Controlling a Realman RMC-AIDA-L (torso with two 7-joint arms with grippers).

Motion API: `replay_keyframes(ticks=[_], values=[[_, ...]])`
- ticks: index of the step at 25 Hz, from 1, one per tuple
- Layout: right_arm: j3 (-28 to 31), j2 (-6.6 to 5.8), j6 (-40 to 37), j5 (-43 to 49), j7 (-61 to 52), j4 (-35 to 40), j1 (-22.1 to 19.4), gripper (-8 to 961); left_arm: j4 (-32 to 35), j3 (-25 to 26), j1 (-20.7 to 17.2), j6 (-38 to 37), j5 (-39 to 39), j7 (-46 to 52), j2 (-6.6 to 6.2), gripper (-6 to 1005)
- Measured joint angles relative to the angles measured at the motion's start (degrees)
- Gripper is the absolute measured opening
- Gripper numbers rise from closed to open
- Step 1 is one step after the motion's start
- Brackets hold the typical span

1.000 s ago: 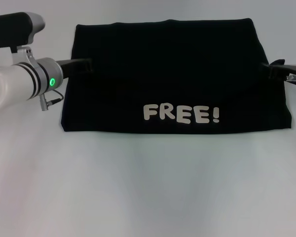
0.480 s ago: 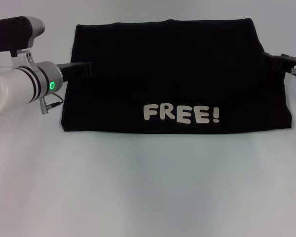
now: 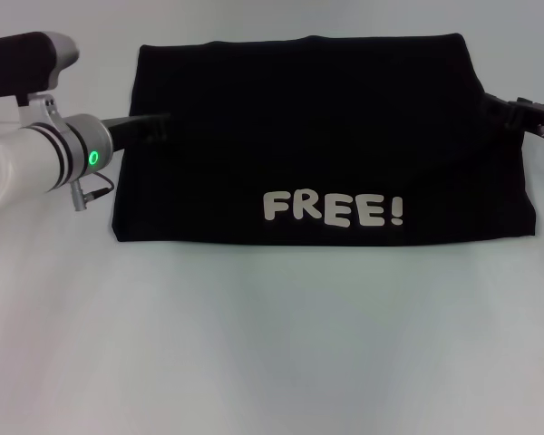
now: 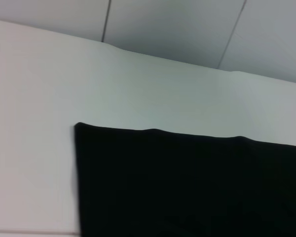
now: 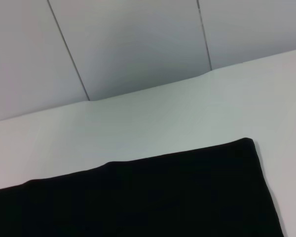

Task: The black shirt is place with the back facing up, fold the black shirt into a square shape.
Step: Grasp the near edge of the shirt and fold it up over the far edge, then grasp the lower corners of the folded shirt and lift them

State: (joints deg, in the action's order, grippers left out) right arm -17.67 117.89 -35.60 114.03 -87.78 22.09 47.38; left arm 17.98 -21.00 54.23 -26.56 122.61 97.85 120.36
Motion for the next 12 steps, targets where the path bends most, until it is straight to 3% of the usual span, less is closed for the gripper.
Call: replay_keyframes(ticks=[8, 12], values=[[0.41, -0.14, -1.27, -0.04, -0.57, 0.78, -0.17, 636, 3.11, 0.01, -2.39, -0.08, 0.00, 0.89, -1.26, 396], [0.44, -1.01, -5.00, -0.54, -1.91, 1.29, -1.43, 635, 6.07, -0.77, -4.82, -4.79, 0.51, 2.34, -1.39, 514]])
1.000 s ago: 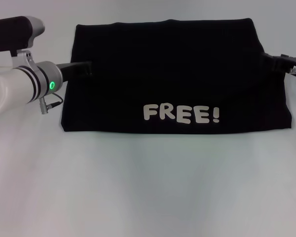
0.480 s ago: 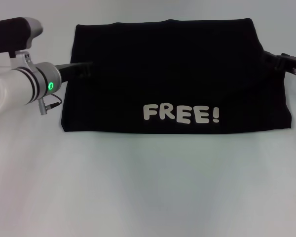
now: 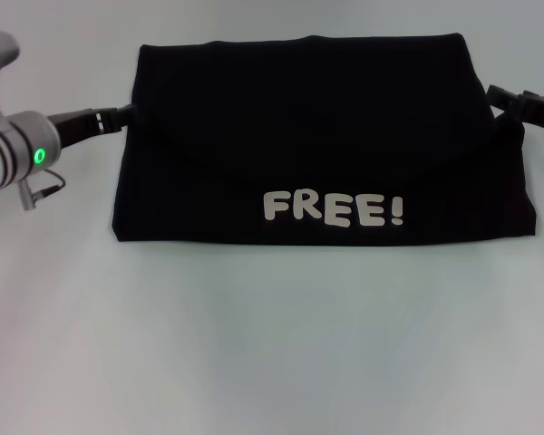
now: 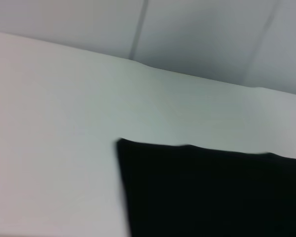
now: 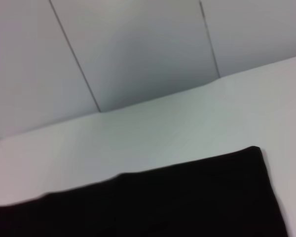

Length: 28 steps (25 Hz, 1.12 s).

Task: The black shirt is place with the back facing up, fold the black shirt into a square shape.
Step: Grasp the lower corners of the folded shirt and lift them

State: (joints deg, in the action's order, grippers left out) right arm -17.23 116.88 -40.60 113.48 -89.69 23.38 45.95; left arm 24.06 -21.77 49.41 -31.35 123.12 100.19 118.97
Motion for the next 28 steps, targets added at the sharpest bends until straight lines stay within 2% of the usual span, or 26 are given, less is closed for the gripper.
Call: replay_keyframes(ticks=[5, 10, 13, 16, 28], values=[[-0.17, -2.07, -9.25, -1.61, -3.66, 0.97, -3.62, 634, 7.58, -4.16, -6.07, -17.13, 0.20, 3.72, 0.17, 750], [-0.51, -4.71, -17.62, -1.60, -8.36, 1.07, -7.10, 633, 11.30, -7.64, -10.31, -26.31, 0.48, 4.81, 0.47, 810], [-0.57, -5.38, -20.23, -1.48, -10.81, 1.43, -8.61, 633, 11.69, -8.13, -11.04, -27.17, 2.95, 7.25, 0.59, 820], [-0.69, -5.47, -21.72, -1.38, -12.20, 1.74, -9.53, 634, 11.49, -8.17, -11.03, -26.56, 7.73, 12.22, 0.69, 818], [-3.15, -5.12, -20.26, -1.33, -12.42, 1.84, -8.96, 627, 9.64, -9.21, -11.03, -22.23, 8.84, 11.25, 1.32, 790]])
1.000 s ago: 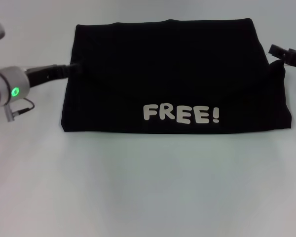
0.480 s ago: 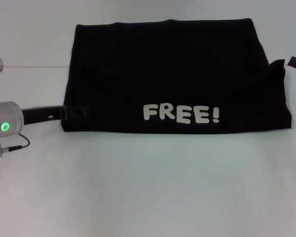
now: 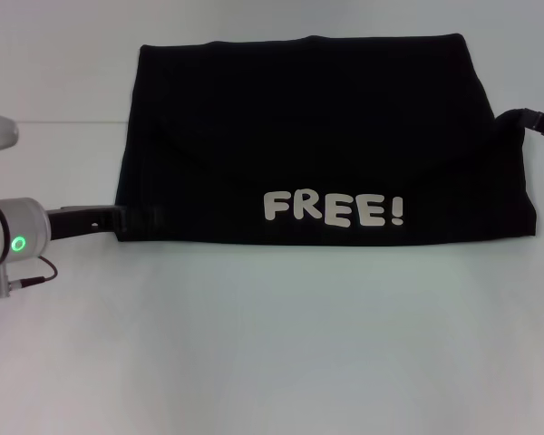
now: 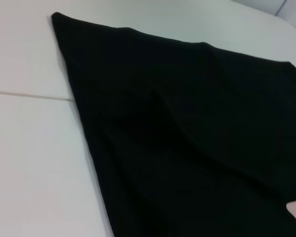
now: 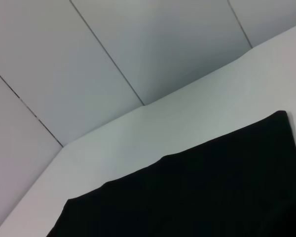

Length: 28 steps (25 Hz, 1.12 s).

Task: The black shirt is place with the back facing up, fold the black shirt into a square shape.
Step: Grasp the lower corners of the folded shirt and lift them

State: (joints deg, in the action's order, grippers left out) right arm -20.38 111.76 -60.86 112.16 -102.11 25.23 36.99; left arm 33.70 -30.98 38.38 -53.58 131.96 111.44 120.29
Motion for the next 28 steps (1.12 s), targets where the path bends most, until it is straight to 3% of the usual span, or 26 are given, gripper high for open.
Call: replay_keyframes(ticks=[8, 23, 28], values=[[-0.34, 0.10, 0.46, -0.05, 0.16, 0.00, -0.09, 627, -0.40, -2.18, -0.08, 1.93, 0.06, -4.14, 0.72, 771], [0.02, -0.05, 1.00, -0.40, 0.54, 0.00, -0.28, 628, -0.50, -3.85, -0.11, 3.13, 0.67, -6.66, 0.79, 735], [-0.03, -0.24, 1.02, -0.46, 0.59, 0.05, -0.25, 627, -0.24, -3.79, -0.39, 3.63, 1.04, -6.68, 0.93, 552]])
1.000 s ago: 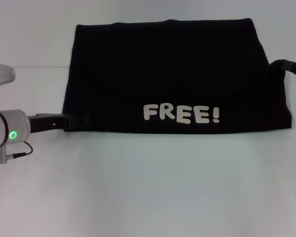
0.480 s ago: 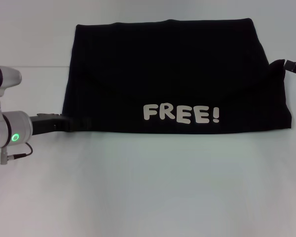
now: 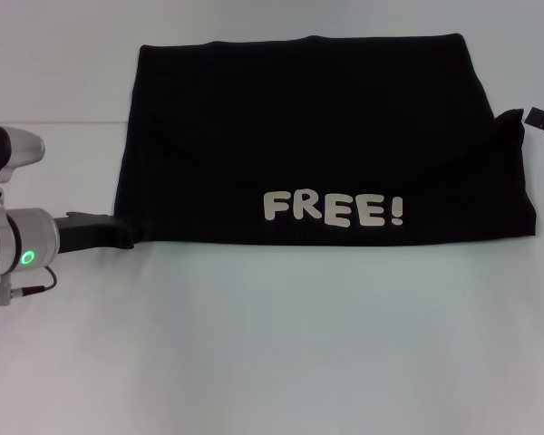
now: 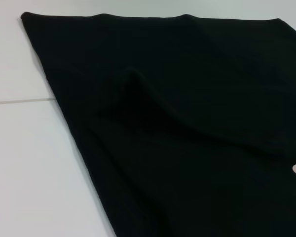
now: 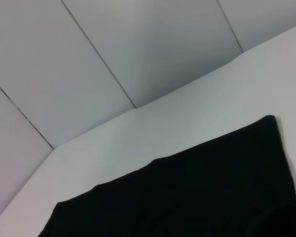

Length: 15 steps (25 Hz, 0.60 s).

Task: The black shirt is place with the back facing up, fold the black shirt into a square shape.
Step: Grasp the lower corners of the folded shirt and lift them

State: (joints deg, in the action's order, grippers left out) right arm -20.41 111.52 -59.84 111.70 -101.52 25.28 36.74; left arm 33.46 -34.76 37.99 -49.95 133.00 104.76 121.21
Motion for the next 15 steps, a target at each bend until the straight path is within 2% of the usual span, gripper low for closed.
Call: replay_keyframes(ticks=[7, 11, 14, 15], values=[[-1.12, -0.48, -0.01, 0.40, -0.45, 0.10, -0.25, 626, 0.06, -0.17, -0.01, 0.49, 0.59, 0.00, -0.01, 312], [-3.80, -1.48, -0.01, 1.62, -2.15, 0.13, -0.51, 626, 0.17, -0.48, 0.26, 0.46, 0.69, 0.03, -0.15, 165], [-5.98, -2.35, -0.01, 6.60, -6.05, 0.48, -0.01, 628, 0.29, -0.53, 0.39, 0.40, 0.76, 0.09, -0.19, 45], [-6.66, -2.60, 0.07, 8.75, -7.74, 0.75, 0.28, 628, 0.48, -0.54, 0.44, 0.29, 0.77, 0.20, -0.22, 38]])
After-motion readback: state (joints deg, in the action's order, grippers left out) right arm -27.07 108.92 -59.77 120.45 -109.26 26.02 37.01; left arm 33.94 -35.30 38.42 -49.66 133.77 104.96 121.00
